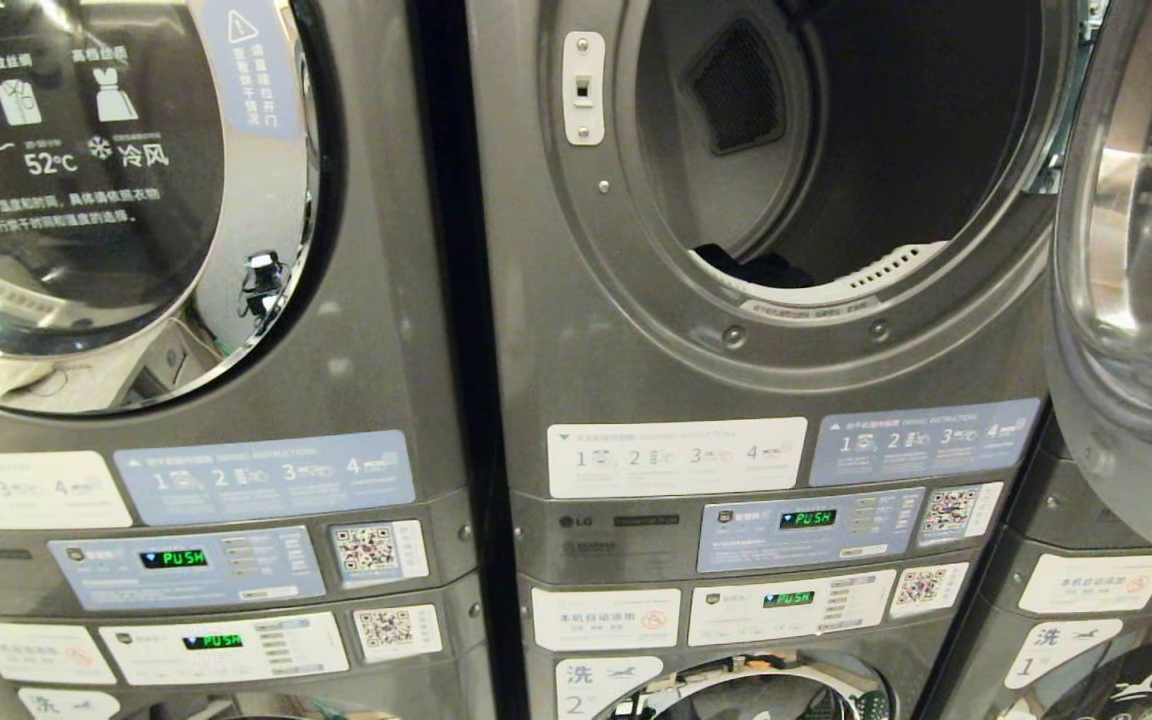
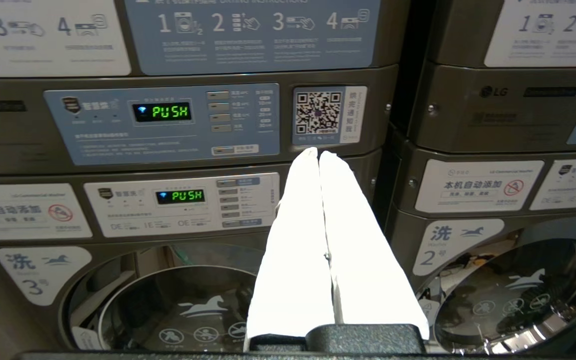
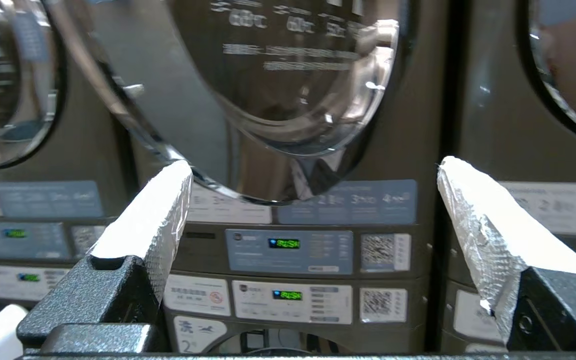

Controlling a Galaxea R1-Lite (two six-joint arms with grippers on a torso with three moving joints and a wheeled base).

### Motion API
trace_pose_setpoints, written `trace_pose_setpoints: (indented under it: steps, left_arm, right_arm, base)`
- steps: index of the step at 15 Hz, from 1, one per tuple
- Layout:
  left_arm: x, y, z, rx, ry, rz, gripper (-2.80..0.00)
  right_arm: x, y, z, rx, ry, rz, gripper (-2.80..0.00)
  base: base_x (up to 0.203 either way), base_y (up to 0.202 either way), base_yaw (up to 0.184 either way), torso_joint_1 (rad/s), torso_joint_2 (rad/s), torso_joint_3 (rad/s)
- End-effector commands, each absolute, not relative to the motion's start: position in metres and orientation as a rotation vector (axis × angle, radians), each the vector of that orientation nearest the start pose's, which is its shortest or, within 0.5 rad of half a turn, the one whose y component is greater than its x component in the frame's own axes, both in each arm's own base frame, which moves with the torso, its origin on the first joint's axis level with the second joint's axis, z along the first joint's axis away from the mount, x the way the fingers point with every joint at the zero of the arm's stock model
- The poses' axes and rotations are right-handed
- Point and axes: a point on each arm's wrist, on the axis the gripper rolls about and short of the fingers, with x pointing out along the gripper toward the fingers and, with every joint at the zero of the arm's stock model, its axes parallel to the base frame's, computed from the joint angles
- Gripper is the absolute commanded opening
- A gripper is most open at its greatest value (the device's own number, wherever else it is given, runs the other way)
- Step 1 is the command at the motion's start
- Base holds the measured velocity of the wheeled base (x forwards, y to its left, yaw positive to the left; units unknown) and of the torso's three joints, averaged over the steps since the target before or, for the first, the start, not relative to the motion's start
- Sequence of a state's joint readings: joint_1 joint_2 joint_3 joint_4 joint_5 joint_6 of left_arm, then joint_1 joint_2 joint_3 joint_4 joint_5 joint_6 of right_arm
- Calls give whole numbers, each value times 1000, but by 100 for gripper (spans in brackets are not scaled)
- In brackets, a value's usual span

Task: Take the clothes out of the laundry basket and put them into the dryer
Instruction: Open the dryer

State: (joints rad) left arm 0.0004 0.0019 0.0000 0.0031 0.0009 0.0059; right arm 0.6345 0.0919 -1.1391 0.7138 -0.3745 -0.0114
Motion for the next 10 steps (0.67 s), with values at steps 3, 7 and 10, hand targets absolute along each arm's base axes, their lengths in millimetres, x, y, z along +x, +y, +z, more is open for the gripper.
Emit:
trace_pose_setpoints:
  steps: [3,7,10]
  left_arm:
    - [-23,0,75,6,5,2,-280]
    - [-23,0,75,6,5,2,-280]
    - [-23,0,75,6,5,2,-280]
  right_arm:
    - [-136,-107,254,107,-272,360,0]
    - [-100,-81,240,21,-94,385,0]
    - [-77,-63,226,-6,-33,432,0]
  base:
    - [0,0,0,0,0,0]
    - [0,0,0,0,0,0]
    - [0,0,0,0,0,0]
